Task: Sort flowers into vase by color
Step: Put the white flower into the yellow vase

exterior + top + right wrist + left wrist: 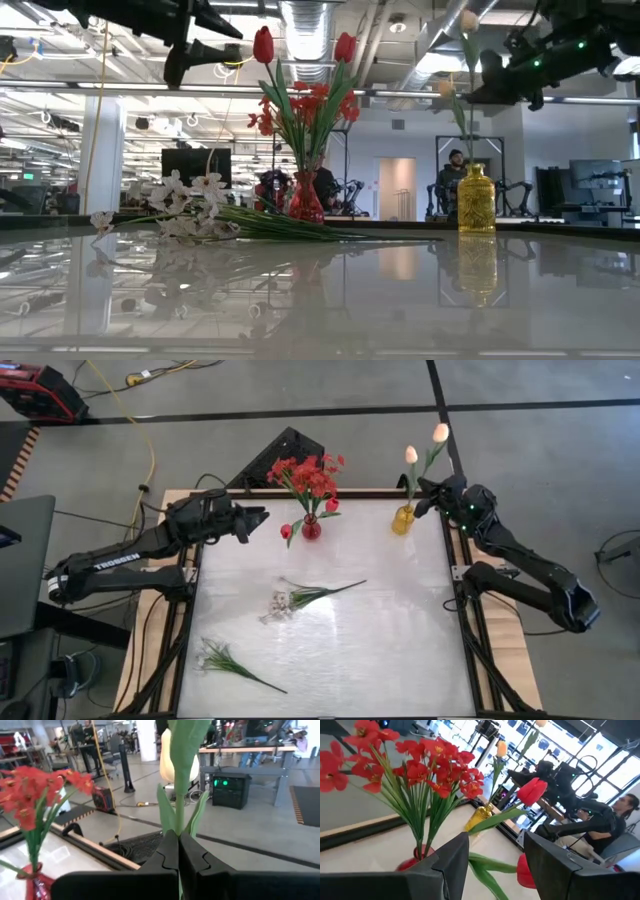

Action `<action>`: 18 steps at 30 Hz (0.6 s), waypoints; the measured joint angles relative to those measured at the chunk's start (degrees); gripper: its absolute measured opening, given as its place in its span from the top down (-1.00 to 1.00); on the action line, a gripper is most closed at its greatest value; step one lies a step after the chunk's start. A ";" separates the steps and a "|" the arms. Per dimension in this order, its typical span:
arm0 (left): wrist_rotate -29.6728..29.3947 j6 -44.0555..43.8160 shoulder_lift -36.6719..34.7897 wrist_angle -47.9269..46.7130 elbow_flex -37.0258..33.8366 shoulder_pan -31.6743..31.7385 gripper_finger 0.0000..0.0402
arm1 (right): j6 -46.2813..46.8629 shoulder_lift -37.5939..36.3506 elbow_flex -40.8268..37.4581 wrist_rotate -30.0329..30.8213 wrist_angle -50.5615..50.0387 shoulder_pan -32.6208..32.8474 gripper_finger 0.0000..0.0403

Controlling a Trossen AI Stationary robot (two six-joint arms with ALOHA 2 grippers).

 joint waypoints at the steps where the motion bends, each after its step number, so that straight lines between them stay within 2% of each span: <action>1: 0.32 -0.08 0.01 0.11 0.00 -0.01 0.11 | 0.30 0.05 -0.43 0.00 0.74 -0.25 0.91; 8: 0.92 -0.61 0.27 0.76 0.00 -0.04 0.11 | 0.43 0.12 -2.24 -0.02 0.36 0.06 0.88; 18: 1.03 -0.60 0.28 0.73 0.00 -0.04 0.11 | 0.38 0.10 -2.24 -0.07 0.07 2.53 0.41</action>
